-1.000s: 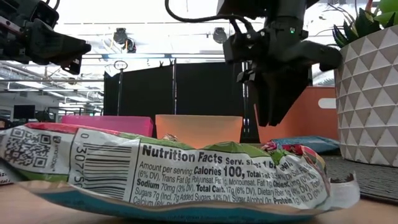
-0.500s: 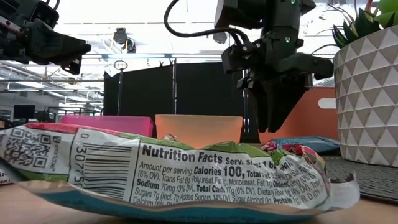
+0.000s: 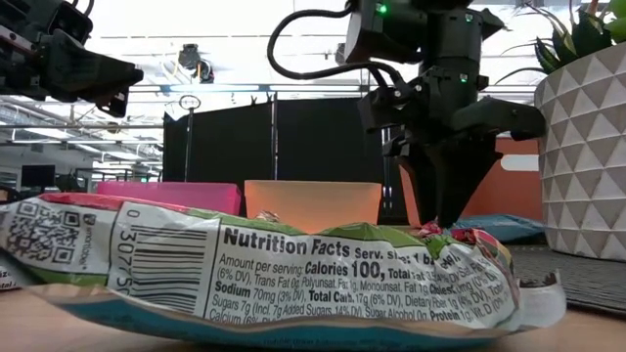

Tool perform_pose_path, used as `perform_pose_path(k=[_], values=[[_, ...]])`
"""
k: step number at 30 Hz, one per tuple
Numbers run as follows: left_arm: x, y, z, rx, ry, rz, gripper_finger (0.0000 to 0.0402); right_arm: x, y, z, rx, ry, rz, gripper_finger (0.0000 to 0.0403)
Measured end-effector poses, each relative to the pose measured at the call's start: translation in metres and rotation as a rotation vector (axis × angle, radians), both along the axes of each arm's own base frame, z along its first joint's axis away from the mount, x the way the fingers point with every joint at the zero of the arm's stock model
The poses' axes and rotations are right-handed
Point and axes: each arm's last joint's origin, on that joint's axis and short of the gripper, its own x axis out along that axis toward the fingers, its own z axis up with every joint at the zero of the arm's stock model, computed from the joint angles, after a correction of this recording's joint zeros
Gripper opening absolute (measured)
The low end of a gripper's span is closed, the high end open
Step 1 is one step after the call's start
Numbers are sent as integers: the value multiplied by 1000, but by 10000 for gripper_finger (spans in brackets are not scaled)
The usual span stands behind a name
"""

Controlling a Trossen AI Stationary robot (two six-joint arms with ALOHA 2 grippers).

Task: Pick and place Granola Bars by type
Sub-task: Put the top red granola bar into the right orange bin

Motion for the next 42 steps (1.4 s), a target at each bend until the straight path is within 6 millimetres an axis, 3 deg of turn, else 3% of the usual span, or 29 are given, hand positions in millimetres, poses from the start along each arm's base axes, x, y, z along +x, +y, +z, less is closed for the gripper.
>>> perform_pose_path(k=[4, 15, 28, 35, 42], values=[[0, 0, 0, 0, 0, 0, 63, 0, -1, 0, 33, 5, 0, 119], [0, 0, 0, 0, 0, 0, 63, 1, -8, 0, 44, 8, 15, 7], [0, 0, 0, 0, 0, 0, 63, 5, -6, 7, 25, -69, 99, 0], [0, 0, 0, 0, -1, 0, 63, 0, -8, 32, -10, -167, 93, 0], [0, 0, 0, 0, 0, 1, 63, -12, -10, 77, -7, -344, 93, 0]])
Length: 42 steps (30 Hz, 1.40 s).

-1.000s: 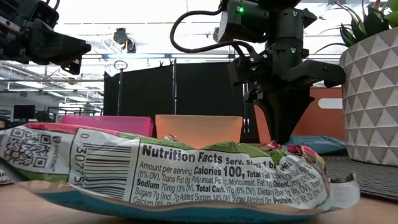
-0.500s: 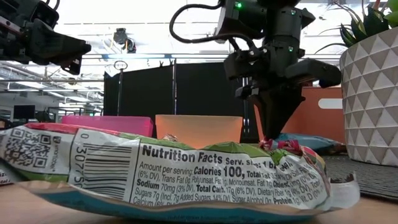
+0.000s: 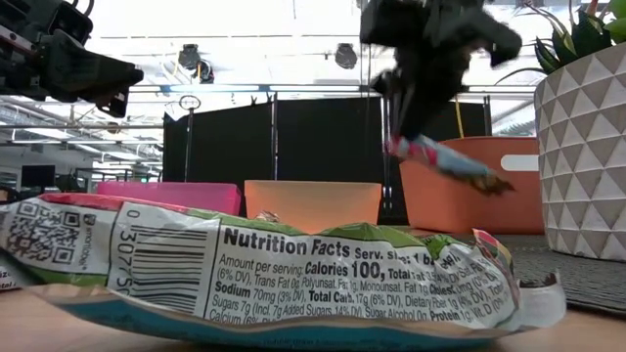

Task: Pick and place Granola Bars by type
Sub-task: Put the top red granola bar into the right orange bin

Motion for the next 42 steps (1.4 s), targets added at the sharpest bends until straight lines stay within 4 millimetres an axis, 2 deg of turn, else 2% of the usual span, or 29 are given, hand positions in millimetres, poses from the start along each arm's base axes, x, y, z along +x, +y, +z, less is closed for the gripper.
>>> perform_pose_path(k=[9, 15, 22, 30, 34, 42], values=[[0, 0, 0, 0, 0, 0, 63, -27, -7, 56, -39, -232, -12, 0], [0, 0, 0, 0, 2, 0, 63, -39, -9, 77, -45, -327, 11, 0], [0, 0, 0, 0, 1, -1, 63, -59, -12, 64, -23, -444, 0, 0], [0, 0, 0, 0, 0, -1, 63, -97, -24, 50, 36, -684, -43, 0], [0, 0, 0, 0, 0, 0, 63, -118, -33, 51, 124, -838, 7, 0], [0, 0, 0, 0, 0, -1, 63, -148, -51, 55, 191, -954, 17, 0]])
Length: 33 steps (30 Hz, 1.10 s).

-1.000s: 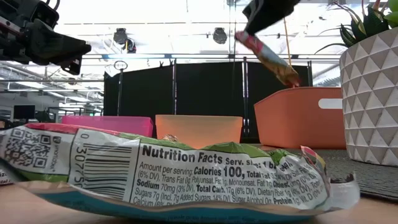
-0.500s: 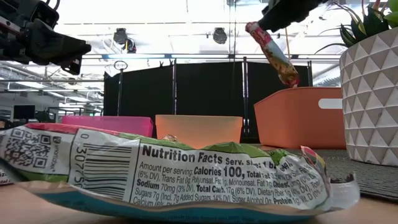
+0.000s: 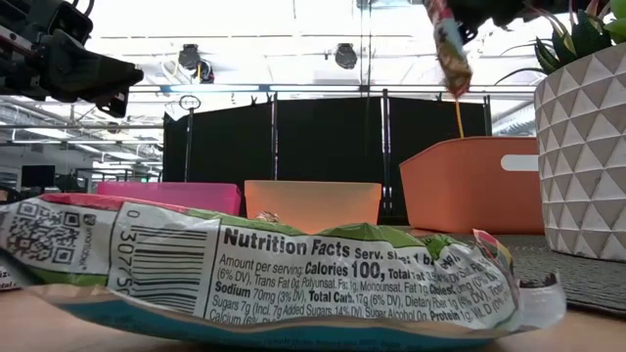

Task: Pick and place Granola Bars by type
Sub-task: Put the top red granola bar into the right orange bin

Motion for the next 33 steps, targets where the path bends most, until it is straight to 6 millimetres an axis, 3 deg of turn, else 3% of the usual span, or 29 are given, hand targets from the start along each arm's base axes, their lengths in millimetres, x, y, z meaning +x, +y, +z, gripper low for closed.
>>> perform_pose_path(k=[10, 22, 33], values=[[0, 0, 0, 0, 0, 0, 63, -30, -12, 4, 16, -48, -75, 0], [0, 0, 0, 0, 0, 0, 63, -60, -12, 12, -5, -116, -118, 0], [0, 0, 0, 0, 1, 0, 63, -81, -20, 15, -24, -153, -299, 0]])
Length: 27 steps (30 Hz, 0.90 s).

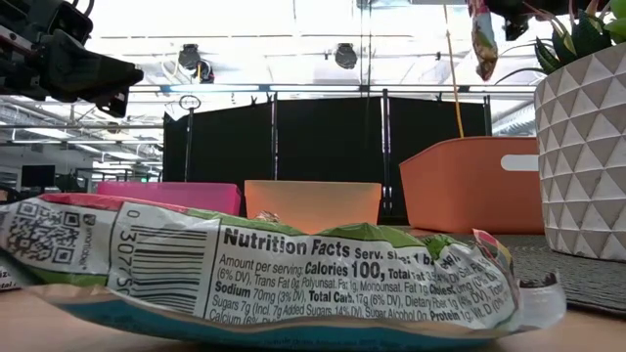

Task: Pick and place Granola Bars by type
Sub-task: Put the top red granola bar into the right orange bin

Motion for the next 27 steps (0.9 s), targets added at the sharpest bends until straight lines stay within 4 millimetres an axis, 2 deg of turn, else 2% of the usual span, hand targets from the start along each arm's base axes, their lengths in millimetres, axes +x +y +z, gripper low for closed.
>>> perform_pose_path(k=[14, 27], values=[[0, 0, 0, 0, -1, 0, 63, -8, -13, -5, 43, -10, -244, 0], [0, 0, 0, 0, 0, 0, 63, 7, -27, -58, 38, -309, -274, 0]])
